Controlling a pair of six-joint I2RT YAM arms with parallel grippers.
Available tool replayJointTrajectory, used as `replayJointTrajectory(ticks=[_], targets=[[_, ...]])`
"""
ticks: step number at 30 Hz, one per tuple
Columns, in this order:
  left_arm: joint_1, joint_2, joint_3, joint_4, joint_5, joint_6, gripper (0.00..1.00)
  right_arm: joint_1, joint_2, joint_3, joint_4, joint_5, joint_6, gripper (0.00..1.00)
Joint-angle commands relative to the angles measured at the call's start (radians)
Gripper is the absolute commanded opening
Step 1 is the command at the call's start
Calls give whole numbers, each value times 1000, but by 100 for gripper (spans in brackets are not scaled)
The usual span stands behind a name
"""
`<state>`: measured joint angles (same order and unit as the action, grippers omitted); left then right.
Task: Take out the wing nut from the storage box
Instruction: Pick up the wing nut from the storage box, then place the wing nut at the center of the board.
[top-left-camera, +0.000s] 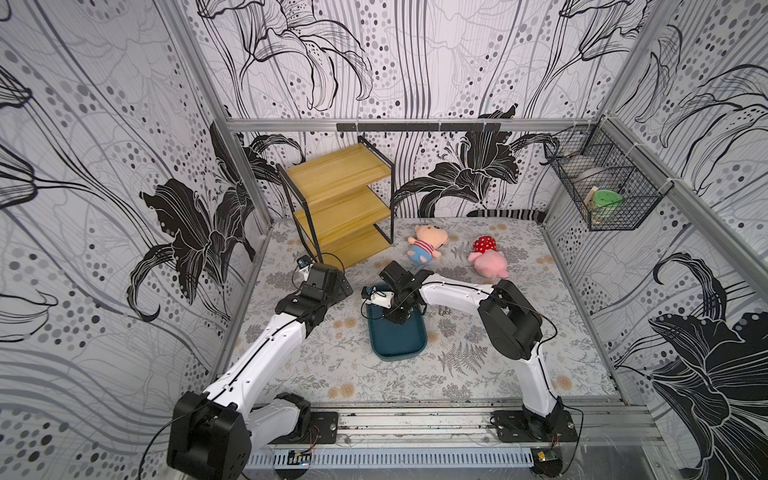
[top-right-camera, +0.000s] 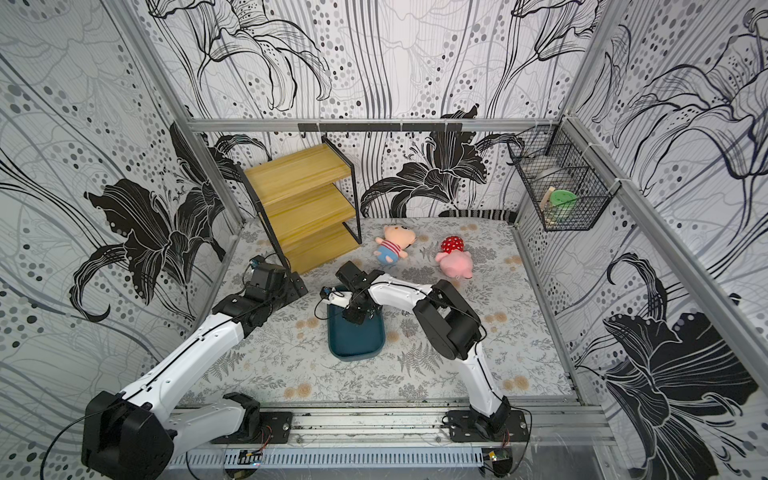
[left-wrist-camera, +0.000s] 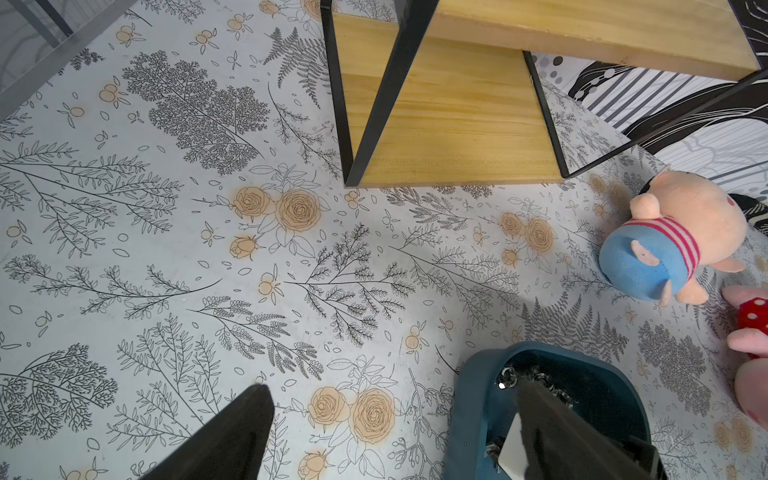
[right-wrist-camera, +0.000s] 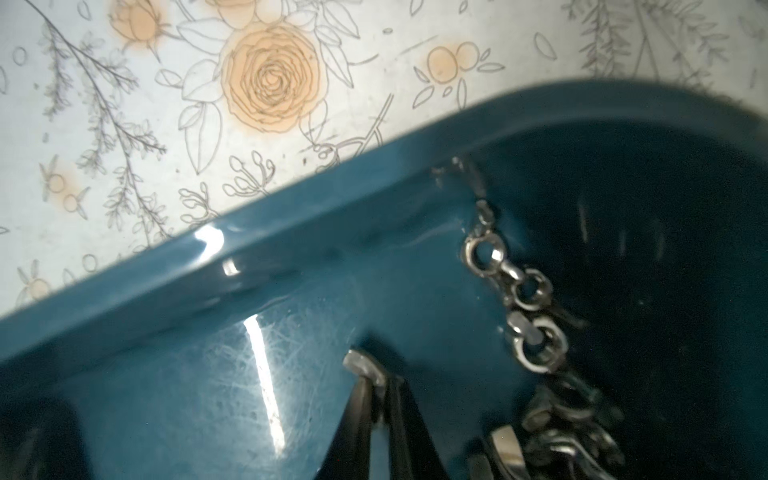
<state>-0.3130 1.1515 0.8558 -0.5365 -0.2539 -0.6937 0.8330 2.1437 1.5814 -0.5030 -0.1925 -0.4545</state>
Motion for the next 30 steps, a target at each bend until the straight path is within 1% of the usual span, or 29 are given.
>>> replayJointTrajectory(ticks=[1, 11, 22, 26, 30], targets=[[5, 6, 17, 12, -12, 16, 96, -15, -45, -24, -6, -25, 50, 9], [6, 8, 17, 18, -9, 17, 96, -50, -147, -64, 37, -69, 109, 6], [6, 29, 23, 35, -10, 26, 96, -132, -366, -164, 113, -193, 222, 6], [5, 34, 26, 41, -5, 28, 96, -171, -442, -211, 115, -200, 254, 6], [5, 43, 31, 49, 4, 29, 96, -228, -536, -280, 106, -171, 286, 6]])
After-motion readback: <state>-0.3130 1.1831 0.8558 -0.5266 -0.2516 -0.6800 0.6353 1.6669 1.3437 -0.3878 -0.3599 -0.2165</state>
